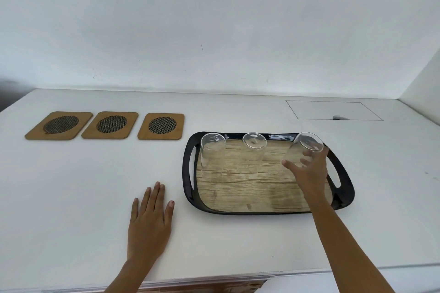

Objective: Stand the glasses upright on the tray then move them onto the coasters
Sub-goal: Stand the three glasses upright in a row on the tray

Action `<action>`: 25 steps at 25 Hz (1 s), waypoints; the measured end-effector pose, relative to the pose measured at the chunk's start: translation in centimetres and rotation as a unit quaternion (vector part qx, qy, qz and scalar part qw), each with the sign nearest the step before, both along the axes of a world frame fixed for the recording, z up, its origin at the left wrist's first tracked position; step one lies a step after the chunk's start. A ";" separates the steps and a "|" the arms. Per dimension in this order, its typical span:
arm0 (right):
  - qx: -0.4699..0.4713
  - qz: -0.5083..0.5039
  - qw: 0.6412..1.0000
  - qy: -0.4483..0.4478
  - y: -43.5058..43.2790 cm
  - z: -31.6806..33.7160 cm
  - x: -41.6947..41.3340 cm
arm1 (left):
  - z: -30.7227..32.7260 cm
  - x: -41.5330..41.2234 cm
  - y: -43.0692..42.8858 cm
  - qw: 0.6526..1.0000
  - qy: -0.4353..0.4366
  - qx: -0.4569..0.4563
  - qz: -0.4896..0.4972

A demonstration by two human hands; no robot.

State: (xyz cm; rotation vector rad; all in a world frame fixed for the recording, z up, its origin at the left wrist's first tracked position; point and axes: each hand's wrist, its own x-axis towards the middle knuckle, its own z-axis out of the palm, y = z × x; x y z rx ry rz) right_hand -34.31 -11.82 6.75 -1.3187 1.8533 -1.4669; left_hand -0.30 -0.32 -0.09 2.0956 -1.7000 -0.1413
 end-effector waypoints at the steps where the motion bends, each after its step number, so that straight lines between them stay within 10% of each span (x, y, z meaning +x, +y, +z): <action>1: 0.004 -0.006 1.000 0.019 -0.2 -0.3 0.1 | 0.0 0.0 0.0 1.000 -0.001 -0.001 -0.001; 25: 0.022 0.013 0.997 0.071 -1.1 -3.1 -0.7 | -0.2 0.1 0.0 1.000 0.000 -0.008 0.000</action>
